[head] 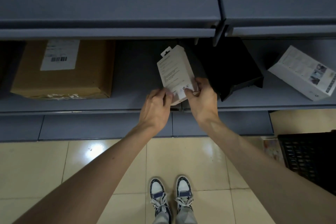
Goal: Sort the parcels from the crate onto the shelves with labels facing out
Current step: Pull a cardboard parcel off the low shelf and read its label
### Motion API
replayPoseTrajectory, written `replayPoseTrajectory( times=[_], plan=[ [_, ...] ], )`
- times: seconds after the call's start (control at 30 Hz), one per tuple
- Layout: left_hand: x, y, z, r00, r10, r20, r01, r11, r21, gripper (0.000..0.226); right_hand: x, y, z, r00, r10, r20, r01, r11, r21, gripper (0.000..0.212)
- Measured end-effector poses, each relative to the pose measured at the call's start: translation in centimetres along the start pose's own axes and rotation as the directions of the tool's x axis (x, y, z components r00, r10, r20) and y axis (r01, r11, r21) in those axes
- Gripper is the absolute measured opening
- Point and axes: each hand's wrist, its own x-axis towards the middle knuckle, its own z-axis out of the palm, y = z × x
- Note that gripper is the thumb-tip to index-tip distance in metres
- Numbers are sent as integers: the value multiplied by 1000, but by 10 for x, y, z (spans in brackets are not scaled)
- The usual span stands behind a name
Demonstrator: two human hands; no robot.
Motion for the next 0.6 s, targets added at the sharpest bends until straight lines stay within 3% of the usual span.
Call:
replayPoseTrajectory(
  times=[0.23,0.4,0.5,0.6],
  plan=[
    [4,17,-14,998,-55,26,60,950,-306,40,-24,-16,11,973,-217,77,225,965,-133,49],
    [3,9,-19,999,-47,25,53,944,-326,38,-32,-21,17,967,-211,143,228,966,-120,52],
    [-2,7,-26,1000,-4,2,4,931,-366,50,-33,-22,14,962,-216,166,235,966,-106,40],
    [-2,-3,-34,997,-63,-38,40,898,-438,59,-26,-18,18,979,-140,147,160,978,-136,36]
  ],
)
